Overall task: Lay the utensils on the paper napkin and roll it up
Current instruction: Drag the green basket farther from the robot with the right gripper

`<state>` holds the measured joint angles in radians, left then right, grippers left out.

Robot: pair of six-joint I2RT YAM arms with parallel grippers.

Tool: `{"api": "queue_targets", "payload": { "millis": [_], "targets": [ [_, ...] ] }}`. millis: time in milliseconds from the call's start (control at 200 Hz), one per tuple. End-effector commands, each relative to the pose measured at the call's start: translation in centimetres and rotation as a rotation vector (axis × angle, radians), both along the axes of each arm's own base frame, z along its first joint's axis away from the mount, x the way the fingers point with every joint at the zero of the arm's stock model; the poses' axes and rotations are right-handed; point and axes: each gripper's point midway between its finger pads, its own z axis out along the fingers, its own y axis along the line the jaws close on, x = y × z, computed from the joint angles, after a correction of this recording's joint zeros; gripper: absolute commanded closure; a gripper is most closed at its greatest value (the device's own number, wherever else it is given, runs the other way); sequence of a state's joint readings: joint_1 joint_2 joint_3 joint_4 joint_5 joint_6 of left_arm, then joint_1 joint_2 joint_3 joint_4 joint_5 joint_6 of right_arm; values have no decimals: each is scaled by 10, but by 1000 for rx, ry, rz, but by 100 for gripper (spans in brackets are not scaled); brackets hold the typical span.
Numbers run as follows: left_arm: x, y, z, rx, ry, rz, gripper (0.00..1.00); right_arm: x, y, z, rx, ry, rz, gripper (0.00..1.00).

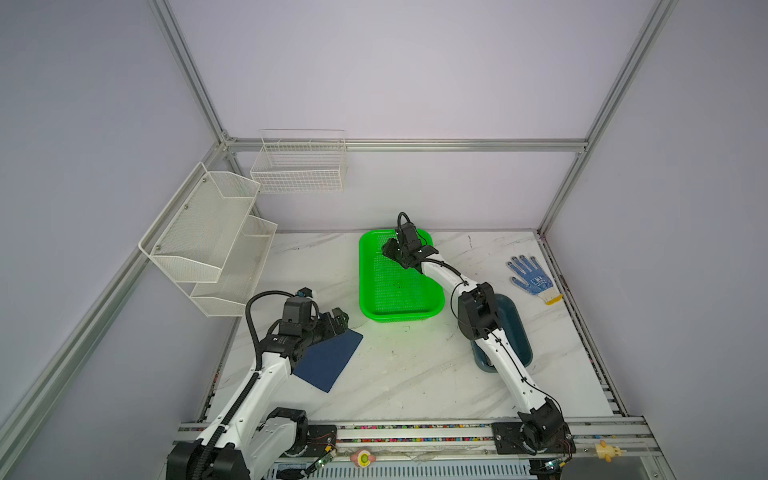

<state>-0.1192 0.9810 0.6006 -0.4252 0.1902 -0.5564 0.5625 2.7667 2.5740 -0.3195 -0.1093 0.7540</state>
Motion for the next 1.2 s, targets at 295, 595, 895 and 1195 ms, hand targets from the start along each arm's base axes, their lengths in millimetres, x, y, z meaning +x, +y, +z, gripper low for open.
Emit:
{"api": "queue_targets", "payload": {
  "millis": [295,595,895,1195],
  "targets": [
    [8,-16,6,-66,-22,-53,0,-88,-157,136,-120,-65,-59,35],
    [8,-13,-16,-21,58,-45,0,-181,-171,79,-51,99,138,31],
    [3,-9,-45,-8,147,16,0,-198,-144,54,89,142,149,34],
    [-9,-19,-71,0,203,6,0,-180,-82,57,121,111,215,36]
  ]
}}
